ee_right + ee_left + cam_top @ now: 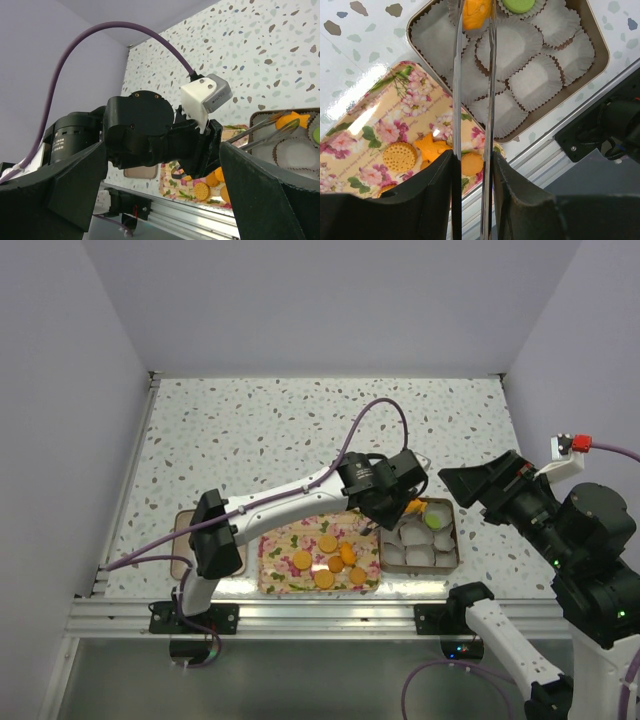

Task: Pack the cookies

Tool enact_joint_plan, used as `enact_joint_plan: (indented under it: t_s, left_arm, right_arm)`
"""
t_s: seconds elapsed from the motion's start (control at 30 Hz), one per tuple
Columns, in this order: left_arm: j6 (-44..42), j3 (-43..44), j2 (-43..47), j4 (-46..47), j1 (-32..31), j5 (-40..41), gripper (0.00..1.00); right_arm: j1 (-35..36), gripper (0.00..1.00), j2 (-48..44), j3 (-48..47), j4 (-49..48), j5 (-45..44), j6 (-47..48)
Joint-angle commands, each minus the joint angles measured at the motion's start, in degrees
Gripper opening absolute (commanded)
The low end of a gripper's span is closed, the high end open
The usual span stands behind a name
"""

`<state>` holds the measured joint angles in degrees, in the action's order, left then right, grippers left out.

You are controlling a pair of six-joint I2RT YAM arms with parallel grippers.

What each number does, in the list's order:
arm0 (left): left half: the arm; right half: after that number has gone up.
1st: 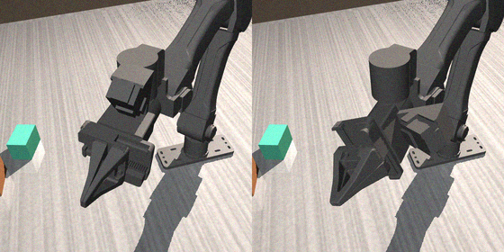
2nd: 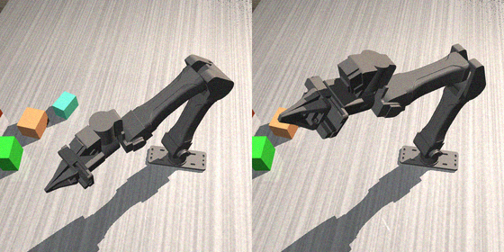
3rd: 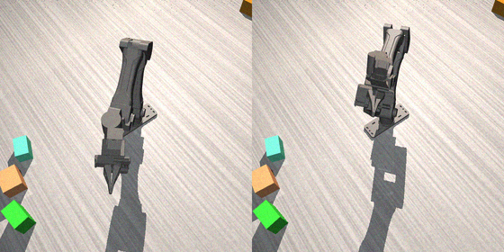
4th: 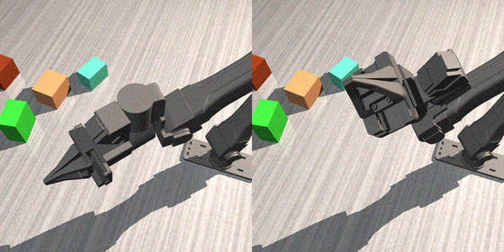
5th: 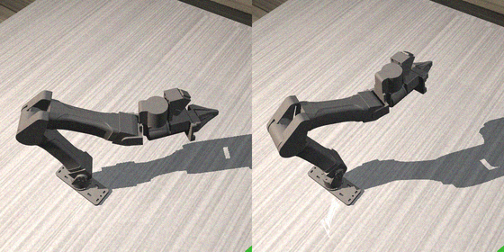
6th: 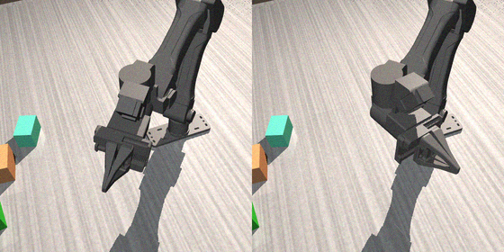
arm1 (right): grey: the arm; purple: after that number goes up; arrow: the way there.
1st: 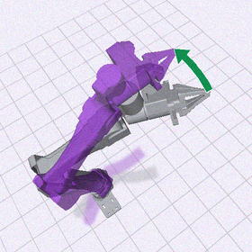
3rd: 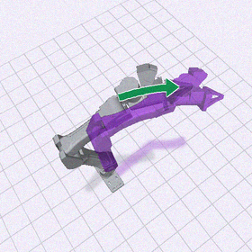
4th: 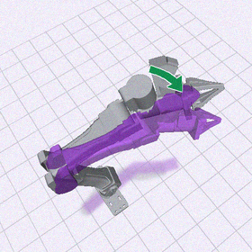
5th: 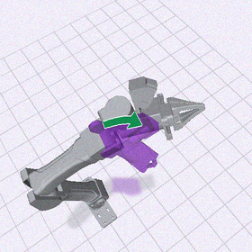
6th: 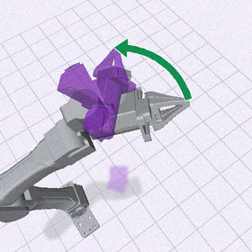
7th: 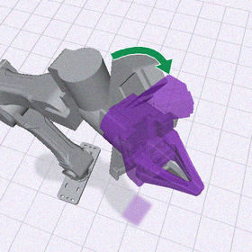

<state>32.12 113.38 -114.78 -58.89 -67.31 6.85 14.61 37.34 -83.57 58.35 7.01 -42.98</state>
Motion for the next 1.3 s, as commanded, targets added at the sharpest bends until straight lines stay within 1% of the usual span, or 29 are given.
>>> enact_joint_plan:
  t_s: [0.0, 0.27, 0.3, 0.4, 0.47, 0.6, 0.87, 0.97, 1.13, 1.23, 1.27]
  left_arm:
    - [1.1, 2.7, -0.4, 3.5, -0.3, 1.1, 0.33]
    - [1.2, 1.2, -1.0, 4.9, -0.3, 2.2, 0.36]
    - [1.2, 1.0, -0.9, 5.1, -0.3, 2.3, 0.39]
    - [1.3, 0.8, -1.1, 5.4, -0.3, 2.7, 0.45]
    - [1.3, 0.8, -1.4, 5.4, -0.3, 3.0, 0.46]
    - [1.2, 1.0, -1.1, 5.0, -0.3, 3.6, 0.52]
    - [1.5, 1.6, 0.1, 3.4, 0.0, 5.3, 0.54]
    - [2.1, 2.0, 2.1, 2.4, 0.7, 5.9, 0.54]
    - [2.5, 0.6, 8.0, -0.2, 3.1, 7.6, 0.54]
    - [2.4, -3.2, 12.2, -1.2, 4.1, 9.0, 0.54]
    - [2.4, -5.9, 13.3, -1.3, 4.9, 9.1, 0.54]
  right_arm:
    - [0.0, 0.99, -0.3, -1.2, -0.9, -0.3, 1.1]
    - [0.0, 0.99, 0.0, -1.0, -1.0, -0.1, 1.2]
    - [0.0, 0.99, 0.0, -0.8, -1.0, 0.0, 1.1]
    - [0.0, 0.99, 0.0, -0.6, -1.0, 0.1, 1.2]
    - [0.0, 0.99, 0.0, -0.5, -1.2, 0.2, 1.3]
    - [0.0, 0.99, 0.0, -0.4, -1.1, 0.2, 1.5]
    - [0.1, 0.99, 0.0, -0.5, -1.0, 0.4, 1.6]
    - [0.1, 0.99, 0.1, -0.7, -1.0, 0.4, 1.8]
    - [0.0, 0.99, -0.3, -0.5, -0.8, 0.4, 1.7]
    - [0.0, 0.99, -0.5, -0.1, -0.9, 0.6, 1.5]
    - [0.0, 0.99, -0.8, 0.2, -0.9, 0.6, 1.2]
